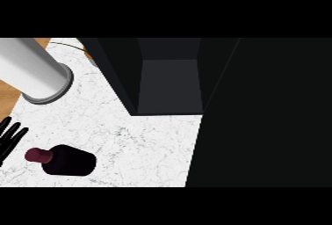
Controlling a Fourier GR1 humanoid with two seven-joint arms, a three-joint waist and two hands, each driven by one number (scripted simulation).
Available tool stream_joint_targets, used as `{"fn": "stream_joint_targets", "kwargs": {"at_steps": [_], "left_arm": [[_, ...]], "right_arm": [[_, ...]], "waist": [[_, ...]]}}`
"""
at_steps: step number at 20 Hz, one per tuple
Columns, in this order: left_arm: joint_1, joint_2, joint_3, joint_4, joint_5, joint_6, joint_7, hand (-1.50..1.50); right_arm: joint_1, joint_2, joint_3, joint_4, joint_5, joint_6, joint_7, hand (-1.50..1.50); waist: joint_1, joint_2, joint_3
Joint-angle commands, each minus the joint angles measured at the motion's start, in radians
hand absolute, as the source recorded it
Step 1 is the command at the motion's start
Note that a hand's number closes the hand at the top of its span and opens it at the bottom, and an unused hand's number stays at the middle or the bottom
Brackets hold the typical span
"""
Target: Pick up the wine, place it into the cabinet and close the cabinet
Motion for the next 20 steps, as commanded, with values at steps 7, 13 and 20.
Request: {"fn": "stream_joint_targets", "kwargs": {"at_steps": [7,13,20], "left_arm": [[-0.097,-0.008,0.013,0.238,-0.272,-0.054,-0.201,-1.5],[-0.141,-0.039,-0.015,0.37,-0.465,0.013,-0.391,-1.5],[-0.168,0.019,-0.057,0.513,-0.525,0.027,-0.508,-1.5]], "right_arm": [[-0.013,-0.038,0.032,-0.141,0.133,-0.041,0.077,-1.5],[0.006,-0.06,0.049,-0.139,0.103,-0.06,0.052,-1.5],[0.033,-0.116,0.054,-0.183,0.095,-0.079,0.034,-1.5]], "waist": [[-0.001,0.002,0.0],[-0.005,0.003,-0.001],[-0.014,0.001,-0.001]]}}
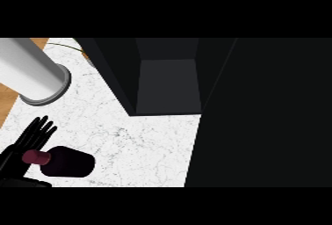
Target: Pick up the wine, place it into the cabinet and close the cabinet
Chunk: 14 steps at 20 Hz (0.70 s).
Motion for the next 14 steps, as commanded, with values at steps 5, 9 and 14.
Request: {"fn": "stream_joint_targets", "kwargs": {"at_steps": [5,9,14], "left_arm": [[-0.026,-0.01,-0.098,0.163,-0.06,-0.084,-0.177,-1.5],[-0.031,0.002,-0.128,0.225,-0.05,-0.115,-0.215,-1.5],[-0.097,0.032,-0.164,0.288,-0.062,-0.095,-0.245,-1.5]], "right_arm": [[0.045,-0.062,-0.017,-0.161,0.057,-0.01,0.035,-1.5],[0.025,-0.047,0.018,-0.145,0.065,-0.031,0.017,-1.5],[0.033,-0.08,0.01,-0.145,0.057,-0.03,0.007,-1.5]], "waist": [[-0.002,0.0,0.001],[-0.005,-0.001,0.0],[-0.006,0.0,0.0]]}}
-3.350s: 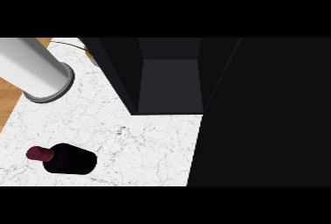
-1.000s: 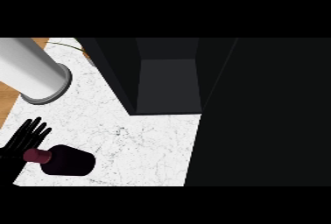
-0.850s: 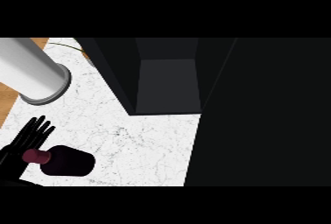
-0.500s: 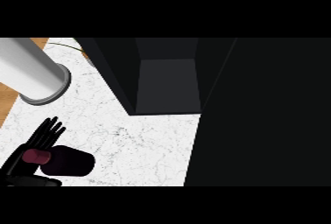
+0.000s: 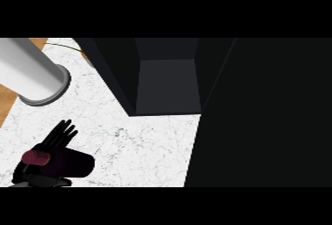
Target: Pick up the wine, place it into the cabinet and close the cabinet
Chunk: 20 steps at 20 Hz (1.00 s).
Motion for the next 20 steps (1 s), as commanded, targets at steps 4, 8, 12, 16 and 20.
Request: {"fn": "stream_joint_targets", "kwargs": {"at_steps": [4,8,12,16,20], "left_arm": [[0.001,-0.006,-0.065,0.072,-0.018,-0.122,-0.208,-1.5],[0.003,-0.014,-0.083,0.092,-0.011,-0.08,-0.256,-1.5],[-0.046,-0.015,-0.095,0.123,0.032,-0.1,-0.245,1.5],[0.015,-0.003,-0.127,0.116,0.016,-0.083,-0.312,1.5],[0.014,0.002,-0.159,0.121,-0.014,-0.03,-0.414,1.5]], "right_arm": [[0.052,-0.037,0.002,-0.15,0.052,-0.02,0.032,-1.5],[0.027,-0.048,0.026,-0.165,0.076,-0.027,0.058,-1.5],[0.037,-0.066,-0.001,-0.153,0.018,-0.012,0.009,-1.5],[0.019,-0.06,0.01,-0.148,0.052,-0.036,0.04,-1.5],[0.058,-0.093,-0.004,-0.143,0.014,-0.024,0.0,-1.5]], "waist": [[-0.001,-0.001,0.0],[-0.003,-0.005,-0.002],[0.0,-0.001,0.0],[0.012,-0.003,0.0],[0.006,0.0,0.0]]}}
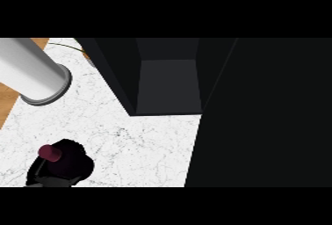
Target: Pick up the wine, place it into the cabinet and close the cabinet
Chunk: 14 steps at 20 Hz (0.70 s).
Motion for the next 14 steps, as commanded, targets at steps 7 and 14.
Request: {"fn": "stream_joint_targets", "kwargs": {"at_steps": [7,14], "left_arm": [[-0.029,-0.07,-0.038,0.024,-0.024,0.115,-0.165,1.5],[0.05,-0.172,-0.041,-0.217,0.042,0.298,0.003,1.5]], "right_arm": [[0.049,-0.022,0.029,-0.155,0.071,-0.016,0.055,-1.5],[0.012,-0.006,0.01,-0.134,0.073,-0.038,0.072,-1.5]], "waist": [[0.009,0.002,0.001],[0.025,0.0,0.003]]}}
